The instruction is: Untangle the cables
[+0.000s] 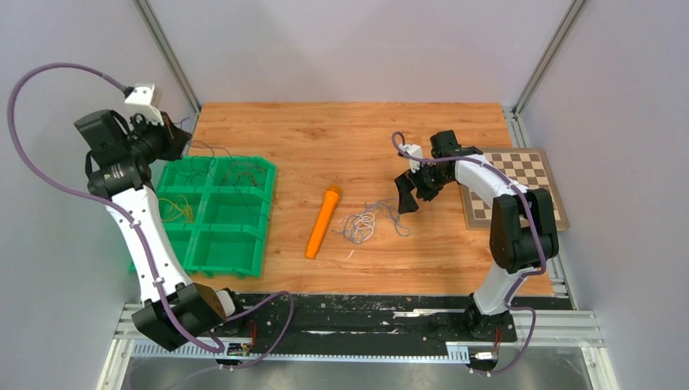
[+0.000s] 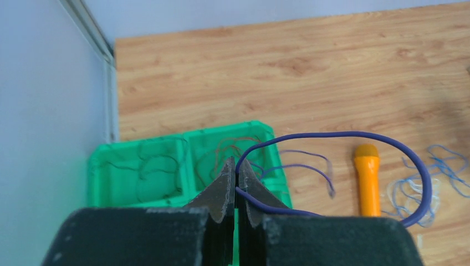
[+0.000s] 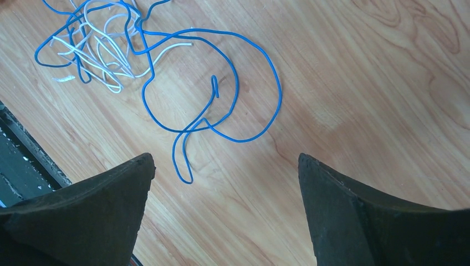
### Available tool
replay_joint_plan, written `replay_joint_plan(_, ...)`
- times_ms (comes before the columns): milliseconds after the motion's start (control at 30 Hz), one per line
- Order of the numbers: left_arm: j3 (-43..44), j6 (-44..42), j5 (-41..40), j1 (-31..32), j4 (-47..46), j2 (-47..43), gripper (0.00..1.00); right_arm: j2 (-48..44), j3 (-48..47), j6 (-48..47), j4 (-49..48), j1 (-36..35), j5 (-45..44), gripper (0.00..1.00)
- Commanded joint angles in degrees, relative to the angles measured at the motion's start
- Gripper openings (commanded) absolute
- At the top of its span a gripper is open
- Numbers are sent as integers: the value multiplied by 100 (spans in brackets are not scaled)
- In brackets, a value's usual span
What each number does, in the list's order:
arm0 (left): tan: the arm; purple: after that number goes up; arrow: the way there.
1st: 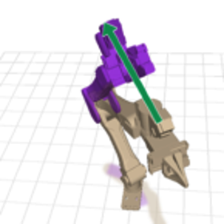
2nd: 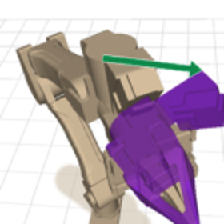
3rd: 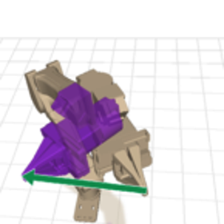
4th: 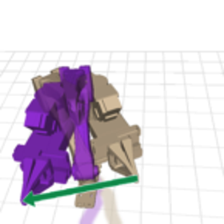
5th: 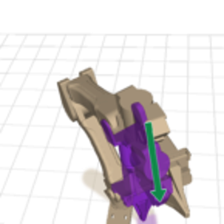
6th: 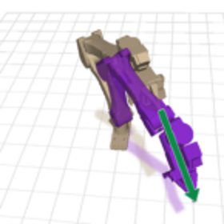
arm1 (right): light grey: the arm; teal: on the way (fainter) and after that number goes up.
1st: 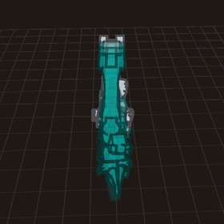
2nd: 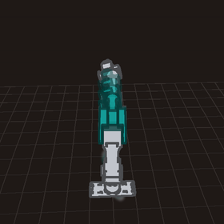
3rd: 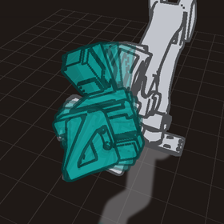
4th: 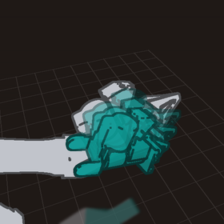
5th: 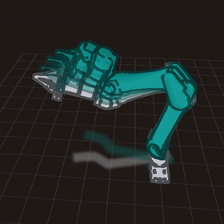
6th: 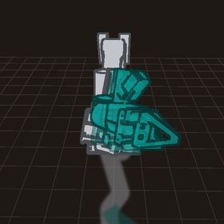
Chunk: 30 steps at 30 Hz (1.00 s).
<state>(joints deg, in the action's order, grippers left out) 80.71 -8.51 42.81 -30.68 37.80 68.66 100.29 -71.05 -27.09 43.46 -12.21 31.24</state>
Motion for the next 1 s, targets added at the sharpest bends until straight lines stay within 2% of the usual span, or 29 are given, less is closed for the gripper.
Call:
replay_joint_plan(0, 1006, -639, -161, -90, 352, 183, 0, -257, 29, -23, -163, 25, 85, 100)
replay_joint_plan(100, 1653, -700, 77, -218, 545, 411, 0, -284, 21, -28, -150, 34, 62, 100)
replay_joint_plan(200, 2304, -924, 1183, -261, 1344, 639, 0, -305, 62, -13, -145, 40, 71, 100)
replay_joint_plan(267, 2646, -688, 1657, -261, 1547, 758, 0, -309, 86, 8, -139, 36, 79, 100)
replay_joint_plan(333, 2691, -216, 1836, -263, 1296, 709, 0, -327, 106, 16, -146, 41, 82, 100)
replay_joint_plan(500, 2730, 994, 2059, -258, 1, 504, 0, -342, 127, 30, -141, 36, 84, 100)
replay_joint_plan(567, 2772, 1327, 2104, -257, -156, 517, 0, -333, 111, 40, -148, 36, 92, 100)
replay_joint_plan(767, 2560, 819, 1862, -259, 151, 553, 0, -297, 83, 60, -147, 38, 120, 100)
replay_joint_plan(967, 1374, -57, 1480, -262, 144, 239, 0, -313, 160, 66, -165, 41, 174, 100)
